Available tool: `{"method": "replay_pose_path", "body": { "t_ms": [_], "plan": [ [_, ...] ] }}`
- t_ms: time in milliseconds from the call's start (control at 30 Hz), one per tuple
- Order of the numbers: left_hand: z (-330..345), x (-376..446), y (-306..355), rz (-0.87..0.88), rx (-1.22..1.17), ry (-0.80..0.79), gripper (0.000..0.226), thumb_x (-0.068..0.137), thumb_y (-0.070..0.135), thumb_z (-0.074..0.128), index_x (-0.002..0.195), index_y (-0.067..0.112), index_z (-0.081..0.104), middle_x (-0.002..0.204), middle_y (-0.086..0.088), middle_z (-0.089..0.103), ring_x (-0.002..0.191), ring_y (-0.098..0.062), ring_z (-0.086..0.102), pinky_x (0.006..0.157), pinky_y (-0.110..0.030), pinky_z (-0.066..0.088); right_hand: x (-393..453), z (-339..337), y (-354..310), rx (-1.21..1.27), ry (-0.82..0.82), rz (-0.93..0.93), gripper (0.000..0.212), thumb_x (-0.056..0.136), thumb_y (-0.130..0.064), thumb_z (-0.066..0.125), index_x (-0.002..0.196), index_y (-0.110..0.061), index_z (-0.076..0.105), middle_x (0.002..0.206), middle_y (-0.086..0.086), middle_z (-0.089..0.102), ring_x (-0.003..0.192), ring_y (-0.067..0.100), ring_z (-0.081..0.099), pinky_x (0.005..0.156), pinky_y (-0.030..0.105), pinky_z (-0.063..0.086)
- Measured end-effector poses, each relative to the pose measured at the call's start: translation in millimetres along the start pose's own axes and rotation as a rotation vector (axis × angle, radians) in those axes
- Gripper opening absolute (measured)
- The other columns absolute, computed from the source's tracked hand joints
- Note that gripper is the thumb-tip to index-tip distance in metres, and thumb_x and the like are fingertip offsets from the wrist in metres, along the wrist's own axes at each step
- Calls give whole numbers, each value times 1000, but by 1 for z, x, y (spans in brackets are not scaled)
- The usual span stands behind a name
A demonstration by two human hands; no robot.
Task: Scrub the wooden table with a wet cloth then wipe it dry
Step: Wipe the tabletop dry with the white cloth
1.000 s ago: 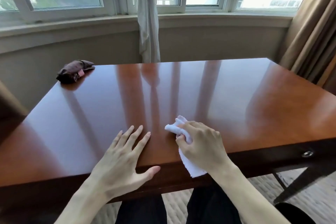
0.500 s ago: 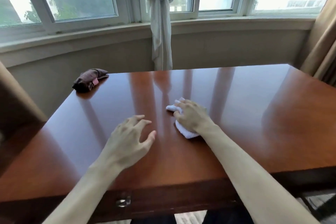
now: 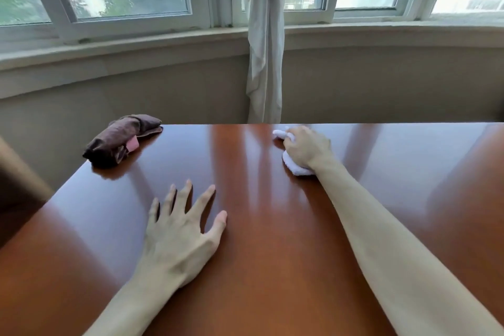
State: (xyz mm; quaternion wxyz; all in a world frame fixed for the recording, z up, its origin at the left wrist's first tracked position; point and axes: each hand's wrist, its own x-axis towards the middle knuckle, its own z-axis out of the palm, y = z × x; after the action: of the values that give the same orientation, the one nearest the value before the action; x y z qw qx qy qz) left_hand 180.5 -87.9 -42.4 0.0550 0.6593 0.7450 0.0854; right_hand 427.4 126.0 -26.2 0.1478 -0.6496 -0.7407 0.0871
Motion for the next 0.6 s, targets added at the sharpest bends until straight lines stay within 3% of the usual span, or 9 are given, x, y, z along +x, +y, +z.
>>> {"method": "replay_pose_path", "body": {
  "t_ms": [133, 200, 400, 500, 600],
  "plan": [
    [0, -1, -1, -18, -6, 15, 78, 80, 78, 2, 154, 55, 1, 168, 11, -4, 154, -13, -14, 125, -41, -8, 57, 27, -52, -40, -39, -106, 54, 96, -45, 24, 130, -32, 64, 141, -4, 59, 123, 28, 58, 87, 41, 44],
    [1, 1, 0, -21, -10, 8, 77, 80, 78, 3, 154, 56, 2, 168, 12, -4, 154, -13, -13, 125, -41, -8, 51, 34, -77, -60, -77, -191, 59, 92, -43, 20, 136, -41, 58, 145, -5, 55, 125, 27, 57, 88, 41, 44],
    [-2, -2, 1, -28, -87, 6, 58, 98, 62, 22, 154, 52, 20, 168, 8, 10, 155, -15, -2, 126, -42, -2, -50, 20, -111, 10, -166, -405, 44, 102, -39, 28, 133, -46, 59, 150, -13, 48, 132, 21, 52, 96, 50, 48],
    [-5, -4, 1, -25, -132, 23, 51, 102, 48, 24, 153, 47, 29, 168, 4, 16, 155, -17, 5, 126, -44, 2, -114, 15, -106, 58, -179, -477, 42, 105, -43, 28, 138, -49, 54, 153, -20, 44, 141, 10, 40, 98, 45, 45],
    [-6, -8, 1, -6, -126, 9, 50, 103, 48, 23, 152, 44, 31, 168, 1, 17, 155, -20, 6, 125, -46, 3, -150, 5, -89, 78, -160, -490, 42, 106, -39, 35, 145, -46, 49, 156, -23, 41, 146, 3, 31, 102, 39, 41]
  ]
}}
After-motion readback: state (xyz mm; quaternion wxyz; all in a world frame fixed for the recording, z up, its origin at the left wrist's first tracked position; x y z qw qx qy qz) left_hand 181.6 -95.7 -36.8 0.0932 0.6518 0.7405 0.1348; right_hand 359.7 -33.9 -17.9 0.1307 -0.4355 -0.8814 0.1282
